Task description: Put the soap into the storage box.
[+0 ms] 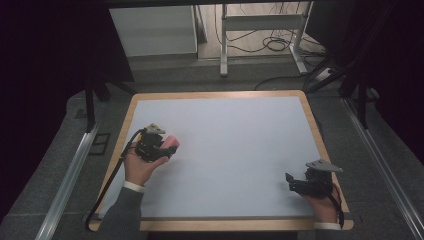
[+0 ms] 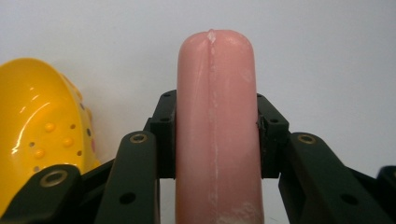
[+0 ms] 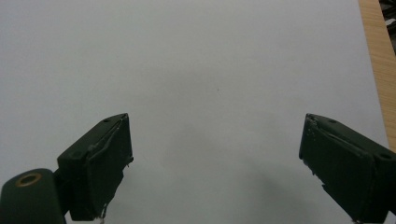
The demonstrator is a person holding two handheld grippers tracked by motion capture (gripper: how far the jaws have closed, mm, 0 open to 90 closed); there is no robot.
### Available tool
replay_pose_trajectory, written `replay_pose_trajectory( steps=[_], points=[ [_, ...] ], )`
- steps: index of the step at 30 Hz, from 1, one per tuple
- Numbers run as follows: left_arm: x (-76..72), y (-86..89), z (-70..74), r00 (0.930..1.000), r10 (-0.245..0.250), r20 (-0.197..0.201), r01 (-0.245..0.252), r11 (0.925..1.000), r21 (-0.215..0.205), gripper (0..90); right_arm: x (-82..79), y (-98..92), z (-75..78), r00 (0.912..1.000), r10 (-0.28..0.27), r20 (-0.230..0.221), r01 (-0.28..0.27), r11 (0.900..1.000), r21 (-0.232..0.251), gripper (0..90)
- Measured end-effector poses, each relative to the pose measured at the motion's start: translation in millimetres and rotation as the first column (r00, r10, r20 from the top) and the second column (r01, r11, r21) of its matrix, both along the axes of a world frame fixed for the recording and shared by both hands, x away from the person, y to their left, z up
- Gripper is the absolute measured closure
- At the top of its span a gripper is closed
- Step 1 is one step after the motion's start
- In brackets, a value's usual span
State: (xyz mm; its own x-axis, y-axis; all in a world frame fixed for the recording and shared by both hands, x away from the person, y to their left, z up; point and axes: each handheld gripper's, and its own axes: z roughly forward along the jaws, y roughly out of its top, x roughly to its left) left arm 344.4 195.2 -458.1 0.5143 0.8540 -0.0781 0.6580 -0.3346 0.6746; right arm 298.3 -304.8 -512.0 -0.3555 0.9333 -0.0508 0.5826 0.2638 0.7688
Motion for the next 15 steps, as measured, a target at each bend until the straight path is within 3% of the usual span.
replay_pose_trajectory(
  steps=[15],
  points=[
    [1.2, 14.8, 0.4, 0.9991, 0.042, 0.006, -0.042, 0.9991, -0.007, 60.1, 0.2, 0.1, -0.4, 1.0000, 0.003, -0.003, -0.003, 1.000, -0.001, 9.1]
  ],
)
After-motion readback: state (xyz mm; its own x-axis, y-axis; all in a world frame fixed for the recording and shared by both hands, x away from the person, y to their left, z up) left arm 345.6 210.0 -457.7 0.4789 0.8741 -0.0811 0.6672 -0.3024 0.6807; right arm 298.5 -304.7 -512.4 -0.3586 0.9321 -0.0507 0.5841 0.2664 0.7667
